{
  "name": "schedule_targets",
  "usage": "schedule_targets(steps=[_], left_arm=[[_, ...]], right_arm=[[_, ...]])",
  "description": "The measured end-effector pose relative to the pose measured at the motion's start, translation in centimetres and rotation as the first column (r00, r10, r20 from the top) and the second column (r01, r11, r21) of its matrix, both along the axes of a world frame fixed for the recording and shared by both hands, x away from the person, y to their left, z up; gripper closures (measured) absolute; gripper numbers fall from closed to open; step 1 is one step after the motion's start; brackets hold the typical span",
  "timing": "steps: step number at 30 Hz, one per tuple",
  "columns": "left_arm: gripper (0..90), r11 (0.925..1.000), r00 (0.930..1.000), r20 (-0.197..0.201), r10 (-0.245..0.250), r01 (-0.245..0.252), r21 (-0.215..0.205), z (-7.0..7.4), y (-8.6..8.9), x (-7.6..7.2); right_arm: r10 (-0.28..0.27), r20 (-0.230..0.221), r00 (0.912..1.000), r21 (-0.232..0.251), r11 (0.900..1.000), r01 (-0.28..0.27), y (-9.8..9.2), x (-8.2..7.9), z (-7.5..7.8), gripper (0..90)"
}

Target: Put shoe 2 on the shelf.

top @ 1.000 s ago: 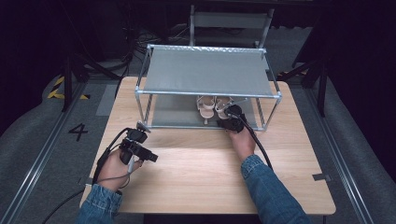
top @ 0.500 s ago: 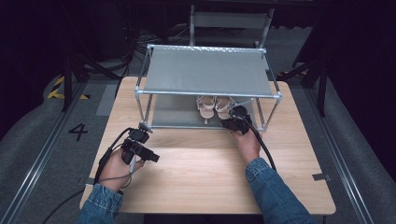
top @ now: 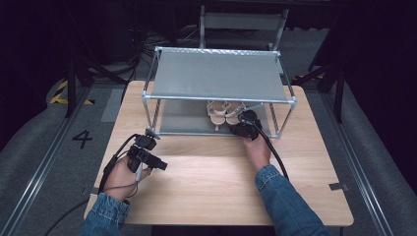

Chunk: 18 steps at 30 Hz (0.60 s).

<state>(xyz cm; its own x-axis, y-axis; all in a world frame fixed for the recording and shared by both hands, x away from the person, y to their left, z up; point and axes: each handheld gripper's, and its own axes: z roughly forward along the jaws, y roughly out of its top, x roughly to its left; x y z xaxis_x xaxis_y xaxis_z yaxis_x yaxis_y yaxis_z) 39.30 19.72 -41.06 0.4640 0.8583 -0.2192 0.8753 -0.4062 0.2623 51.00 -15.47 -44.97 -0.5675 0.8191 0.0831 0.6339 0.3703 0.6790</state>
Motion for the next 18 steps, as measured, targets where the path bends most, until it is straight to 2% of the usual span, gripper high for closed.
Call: schedule_targets(steps=[4,8,10,11,12,14,18], left_arm=[[38.9,1.0000,1.0000,0.005,-0.003,0.003,-0.002,0.1,-0.2,0.1],[38.8,1.0000,1.0000,0.004,-0.005,0.005,0.000,0.0,-0.3,0.2],[38.6,1.0000,1.0000,-0.001,-0.004,0.004,0.002,0.0,-0.4,0.3],[38.3,1.0000,1.0000,-0.001,-0.004,0.004,0.002,0.0,-0.4,0.3],[38.1,1.0000,1.0000,0.002,-0.008,0.008,0.001,0.0,-0.5,0.3],[37.9,1.0000,1.0000,0.003,-0.007,0.007,-0.002,0.1,-0.5,0.4],[36.8,0.9999,0.9996,0.026,-0.015,0.015,-0.005,0.4,-0.7,0.5]], right_arm=[[0.009,0.027,0.9996,-0.027,1.000,-0.009,-0.4,-1.1,1.0,54.1],[0.029,0.026,0.9992,-0.008,1.000,-0.029,-1.4,-2.7,2.4,51.7],[0.050,0.040,0.9980,-0.013,0.999,-0.049,-2.0,-3.4,3.1,50.6],[0.050,0.040,0.9980,-0.013,0.999,-0.049,-2.0,-3.4,3.1,50.6],[0.067,0.023,0.9975,-0.015,0.998,-0.066,-2.7,-4.3,3.8,49.7],[0.079,0.017,0.9967,-0.013,0.997,-0.079,-3.4,-5.0,4.3,48.7],[0.106,0.018,0.9942,-0.020,0.994,-0.105,-5.2,-6.5,5.0,47.1]])
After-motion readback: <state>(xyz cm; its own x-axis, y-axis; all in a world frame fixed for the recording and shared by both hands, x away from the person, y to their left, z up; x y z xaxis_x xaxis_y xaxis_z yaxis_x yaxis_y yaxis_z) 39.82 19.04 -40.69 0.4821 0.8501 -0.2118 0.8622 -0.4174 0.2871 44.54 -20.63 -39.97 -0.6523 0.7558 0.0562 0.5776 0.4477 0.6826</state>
